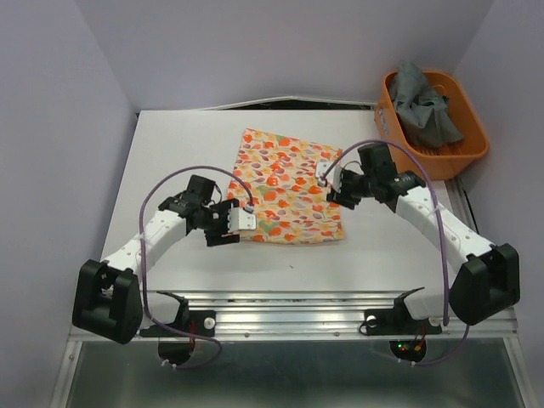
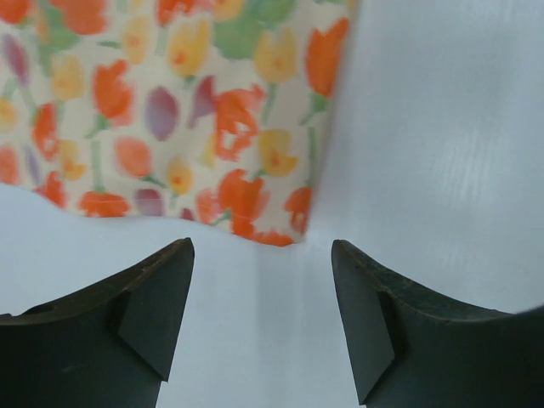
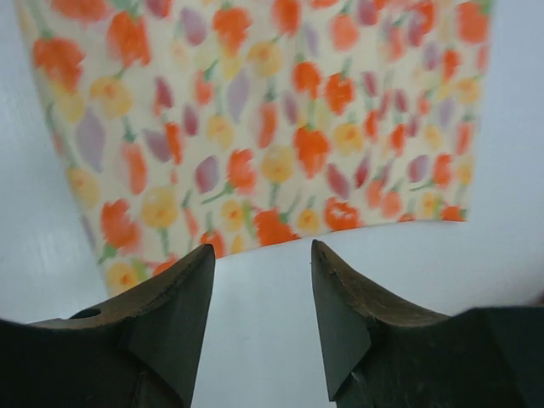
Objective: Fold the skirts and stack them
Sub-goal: Flatten the skirt out, then fold the skirt
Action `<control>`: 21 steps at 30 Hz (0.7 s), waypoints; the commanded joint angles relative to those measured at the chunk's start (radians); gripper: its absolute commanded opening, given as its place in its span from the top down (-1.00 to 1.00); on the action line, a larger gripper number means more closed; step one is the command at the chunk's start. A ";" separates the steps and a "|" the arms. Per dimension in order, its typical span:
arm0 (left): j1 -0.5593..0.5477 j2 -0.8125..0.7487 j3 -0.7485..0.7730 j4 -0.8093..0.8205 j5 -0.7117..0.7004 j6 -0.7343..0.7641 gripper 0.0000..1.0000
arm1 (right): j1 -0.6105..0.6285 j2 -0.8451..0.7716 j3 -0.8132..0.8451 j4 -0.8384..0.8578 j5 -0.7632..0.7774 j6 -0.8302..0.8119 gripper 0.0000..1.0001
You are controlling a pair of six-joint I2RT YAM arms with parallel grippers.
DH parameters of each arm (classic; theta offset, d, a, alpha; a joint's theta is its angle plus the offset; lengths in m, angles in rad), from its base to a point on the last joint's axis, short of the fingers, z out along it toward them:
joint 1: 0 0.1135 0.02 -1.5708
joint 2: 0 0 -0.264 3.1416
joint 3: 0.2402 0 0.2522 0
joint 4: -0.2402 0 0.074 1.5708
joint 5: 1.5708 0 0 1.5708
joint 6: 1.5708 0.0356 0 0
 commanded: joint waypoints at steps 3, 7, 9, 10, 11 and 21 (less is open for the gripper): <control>-0.045 0.015 -0.183 0.091 -0.088 0.119 -0.48 | 0.071 -0.063 -0.270 -0.012 -0.001 -0.150 -0.08; -0.045 0.043 -0.246 0.182 -0.131 0.128 -0.47 | 0.096 -0.084 -0.380 0.062 0.025 -0.183 -0.10; -0.047 0.049 -0.277 0.243 -0.140 0.126 -0.47 | 0.105 -0.081 -0.393 0.068 0.025 -0.179 -0.12; -0.047 0.051 -0.285 0.263 -0.151 0.126 -0.47 | 0.105 -0.080 -0.403 0.073 0.025 -0.179 -0.13; -0.047 0.057 -0.297 0.284 -0.157 0.120 -0.45 | 0.105 -0.079 -0.411 0.076 0.024 -0.182 -0.14; -0.053 0.078 -0.273 0.292 -0.108 0.145 -0.15 | 0.155 -0.087 -0.494 0.189 0.048 -0.185 0.18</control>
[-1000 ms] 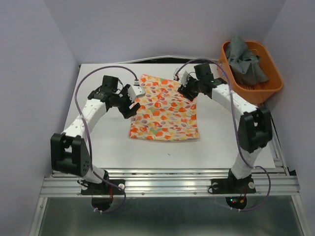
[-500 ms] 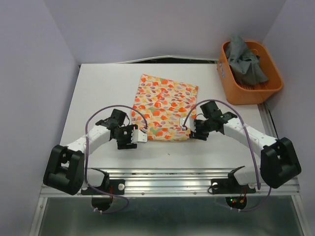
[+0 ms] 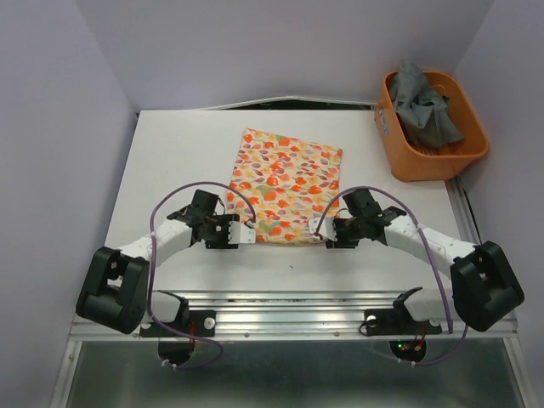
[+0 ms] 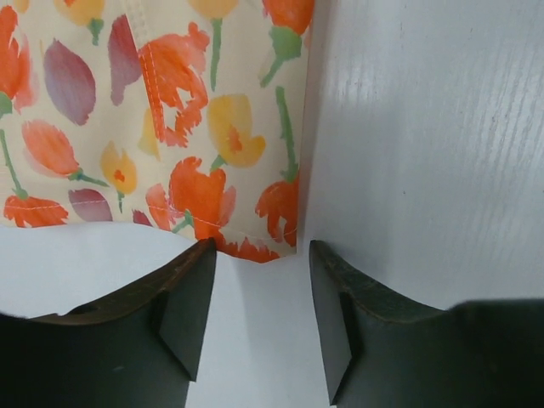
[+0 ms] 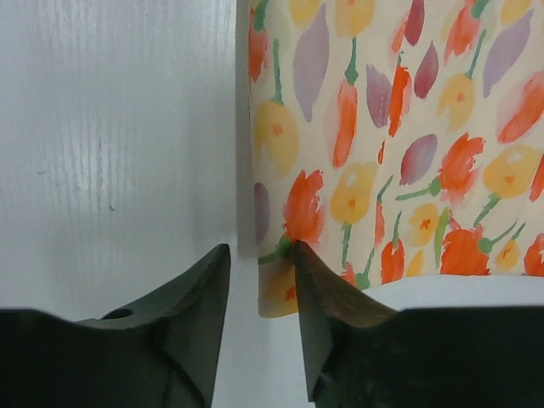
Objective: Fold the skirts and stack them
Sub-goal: Fold the skirt
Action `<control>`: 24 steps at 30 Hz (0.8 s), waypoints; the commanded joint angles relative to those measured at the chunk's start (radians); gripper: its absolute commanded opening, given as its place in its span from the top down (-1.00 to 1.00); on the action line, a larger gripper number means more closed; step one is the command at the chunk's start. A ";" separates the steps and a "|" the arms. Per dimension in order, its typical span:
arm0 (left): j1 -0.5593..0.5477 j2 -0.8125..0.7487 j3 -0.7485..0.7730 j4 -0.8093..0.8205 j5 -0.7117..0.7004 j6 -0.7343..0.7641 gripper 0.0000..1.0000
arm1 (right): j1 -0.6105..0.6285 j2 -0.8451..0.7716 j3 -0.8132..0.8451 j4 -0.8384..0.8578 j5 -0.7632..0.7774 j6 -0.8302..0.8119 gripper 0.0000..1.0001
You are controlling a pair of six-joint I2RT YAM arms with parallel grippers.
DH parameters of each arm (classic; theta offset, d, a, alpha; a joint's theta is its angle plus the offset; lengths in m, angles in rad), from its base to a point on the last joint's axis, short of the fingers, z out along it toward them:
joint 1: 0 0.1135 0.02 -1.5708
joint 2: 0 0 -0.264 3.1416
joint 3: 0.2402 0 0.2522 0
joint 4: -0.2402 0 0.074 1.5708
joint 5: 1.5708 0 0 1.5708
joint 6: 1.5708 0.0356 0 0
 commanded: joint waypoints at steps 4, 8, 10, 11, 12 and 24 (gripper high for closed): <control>-0.009 0.062 0.026 -0.013 0.042 0.012 0.21 | 0.019 0.007 -0.013 0.148 0.026 0.031 0.62; -0.009 0.046 0.070 -0.094 0.088 0.017 0.89 | 0.019 -0.004 0.010 0.151 0.032 0.055 0.99; -0.006 0.009 0.117 -0.200 0.111 0.032 1.00 | 0.019 -0.016 0.019 0.141 0.037 0.065 0.99; -0.005 -0.011 0.134 -0.242 0.136 0.041 1.00 | 0.019 -0.033 0.028 0.129 0.042 0.083 0.99; -0.005 -0.051 0.171 -0.336 0.160 0.072 1.00 | 0.019 -0.042 0.033 0.121 0.043 0.085 0.99; 0.093 0.328 0.644 -0.526 0.225 -0.057 1.00 | -0.048 0.060 0.154 0.105 0.068 0.151 0.99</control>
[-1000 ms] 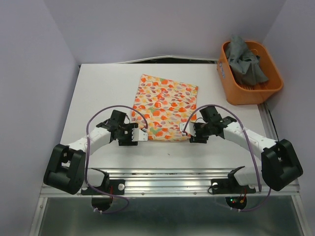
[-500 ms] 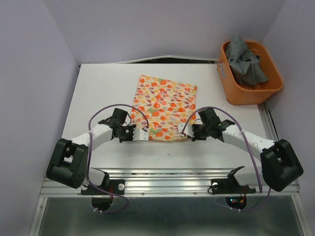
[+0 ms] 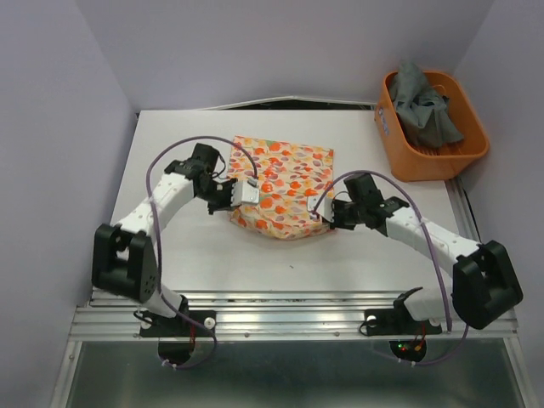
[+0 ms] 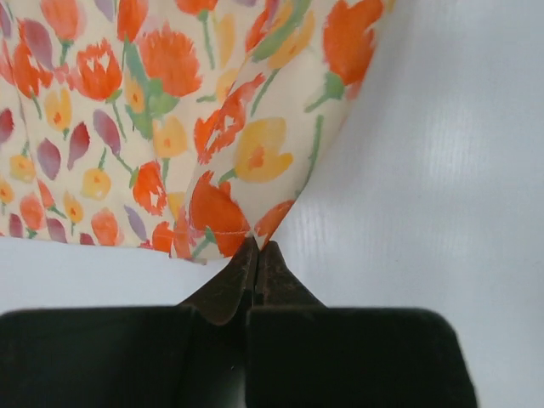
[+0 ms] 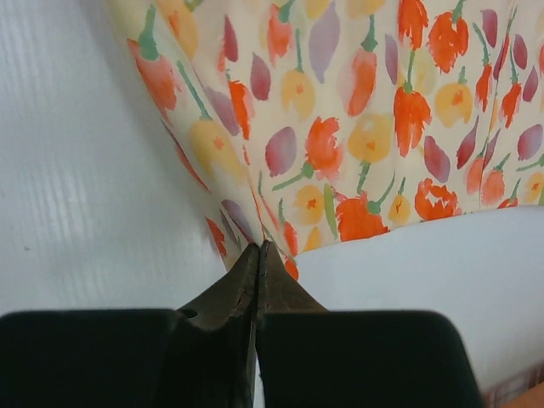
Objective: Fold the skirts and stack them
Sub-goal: Fold the skirt
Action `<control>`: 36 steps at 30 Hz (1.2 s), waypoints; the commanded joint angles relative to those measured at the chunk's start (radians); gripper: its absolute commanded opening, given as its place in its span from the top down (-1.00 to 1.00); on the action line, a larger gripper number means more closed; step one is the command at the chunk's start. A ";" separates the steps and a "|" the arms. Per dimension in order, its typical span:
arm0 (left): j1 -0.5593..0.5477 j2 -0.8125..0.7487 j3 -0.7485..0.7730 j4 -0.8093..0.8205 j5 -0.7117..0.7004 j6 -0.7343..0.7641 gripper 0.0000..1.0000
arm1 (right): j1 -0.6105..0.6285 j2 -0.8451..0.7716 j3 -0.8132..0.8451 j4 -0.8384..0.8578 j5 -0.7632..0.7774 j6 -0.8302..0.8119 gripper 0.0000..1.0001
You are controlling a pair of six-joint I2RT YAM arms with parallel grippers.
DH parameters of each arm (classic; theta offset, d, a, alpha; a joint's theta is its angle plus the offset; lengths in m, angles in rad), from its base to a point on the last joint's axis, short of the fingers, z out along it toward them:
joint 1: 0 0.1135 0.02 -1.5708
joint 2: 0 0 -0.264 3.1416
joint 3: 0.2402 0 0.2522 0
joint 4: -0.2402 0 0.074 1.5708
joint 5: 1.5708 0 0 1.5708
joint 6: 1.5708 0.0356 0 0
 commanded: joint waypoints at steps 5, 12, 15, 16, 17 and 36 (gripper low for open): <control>0.173 0.577 0.541 -0.162 0.166 -0.183 0.74 | -0.121 0.234 0.240 0.018 -0.003 0.067 0.99; 0.206 0.425 0.403 -0.112 0.195 -0.108 -0.10 | -0.121 0.310 0.331 -0.049 -0.079 0.040 0.99; 0.206 0.316 0.289 -0.057 0.194 -0.074 -0.25 | -0.121 0.305 0.322 -0.051 -0.084 0.028 0.99; 0.206 0.297 0.268 -0.032 0.188 -0.078 -0.30 | -0.121 0.300 0.315 -0.049 -0.086 0.025 0.99; 0.206 0.281 0.249 -0.017 0.186 -0.089 -0.42 | -0.121 0.296 0.309 -0.049 -0.087 0.019 0.99; 0.247 0.448 0.200 0.440 0.116 -0.963 -0.10 | -0.121 0.262 0.262 -0.029 -0.073 0.002 0.99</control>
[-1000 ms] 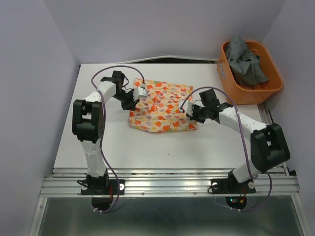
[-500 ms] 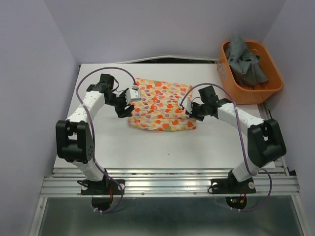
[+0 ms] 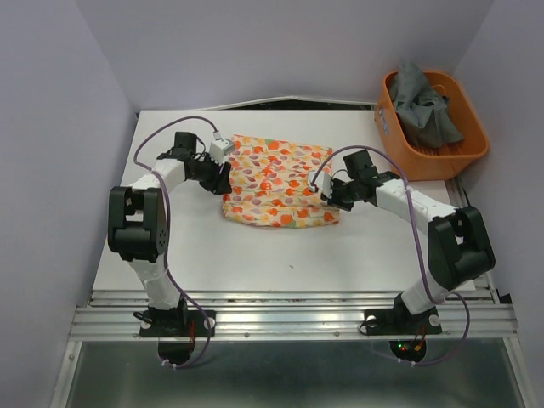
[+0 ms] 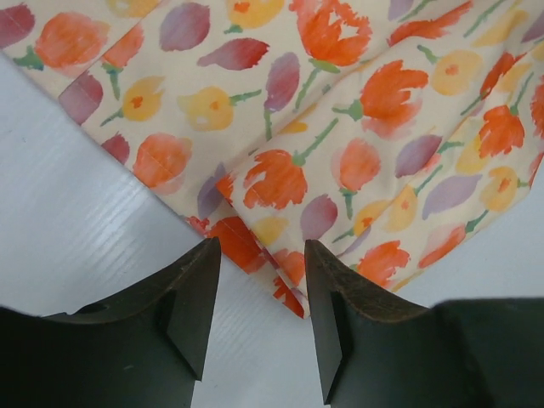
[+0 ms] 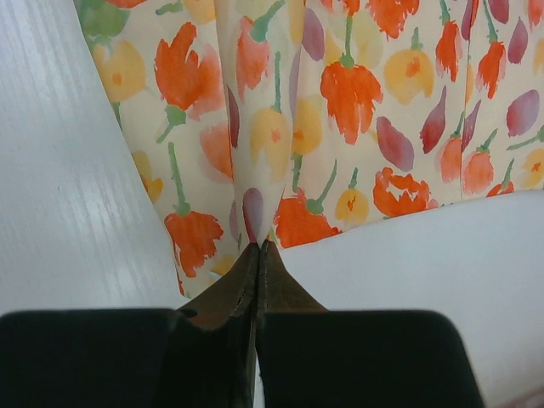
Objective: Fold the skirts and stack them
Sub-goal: Fold the skirt
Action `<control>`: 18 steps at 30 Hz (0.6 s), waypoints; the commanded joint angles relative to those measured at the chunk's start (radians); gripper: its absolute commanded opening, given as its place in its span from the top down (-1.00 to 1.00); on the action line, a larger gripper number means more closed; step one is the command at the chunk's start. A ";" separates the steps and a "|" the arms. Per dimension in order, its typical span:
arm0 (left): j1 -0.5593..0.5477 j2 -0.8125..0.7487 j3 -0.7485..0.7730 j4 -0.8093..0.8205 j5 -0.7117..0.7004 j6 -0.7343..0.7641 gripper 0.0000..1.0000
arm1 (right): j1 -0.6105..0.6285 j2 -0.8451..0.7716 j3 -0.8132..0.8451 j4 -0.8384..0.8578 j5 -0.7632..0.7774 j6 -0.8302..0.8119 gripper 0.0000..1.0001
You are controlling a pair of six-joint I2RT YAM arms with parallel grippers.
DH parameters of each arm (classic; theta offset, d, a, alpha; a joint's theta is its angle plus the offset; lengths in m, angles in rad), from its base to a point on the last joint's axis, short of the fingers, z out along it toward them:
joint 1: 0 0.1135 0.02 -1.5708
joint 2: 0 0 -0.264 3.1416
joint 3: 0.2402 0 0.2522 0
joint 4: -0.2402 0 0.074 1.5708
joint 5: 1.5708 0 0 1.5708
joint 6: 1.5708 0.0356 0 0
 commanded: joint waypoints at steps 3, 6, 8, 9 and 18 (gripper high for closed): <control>0.017 0.045 0.033 0.064 0.021 -0.189 -0.08 | 0.006 -0.046 -0.005 0.017 -0.012 -0.015 0.99; 0.017 0.062 0.050 0.046 0.036 -0.193 -0.04 | 0.006 -0.046 -0.010 0.015 -0.012 -0.018 0.99; 0.017 0.071 0.050 0.044 0.045 -0.200 -0.04 | 0.006 -0.045 -0.010 0.017 -0.012 -0.018 0.99; 0.017 0.079 0.049 0.043 0.050 -0.206 -0.04 | 0.006 -0.046 -0.012 0.017 -0.011 -0.018 0.99; 0.025 0.026 0.050 0.043 0.102 -0.194 0.72 | 0.006 -0.052 -0.008 0.015 -0.009 -0.019 0.99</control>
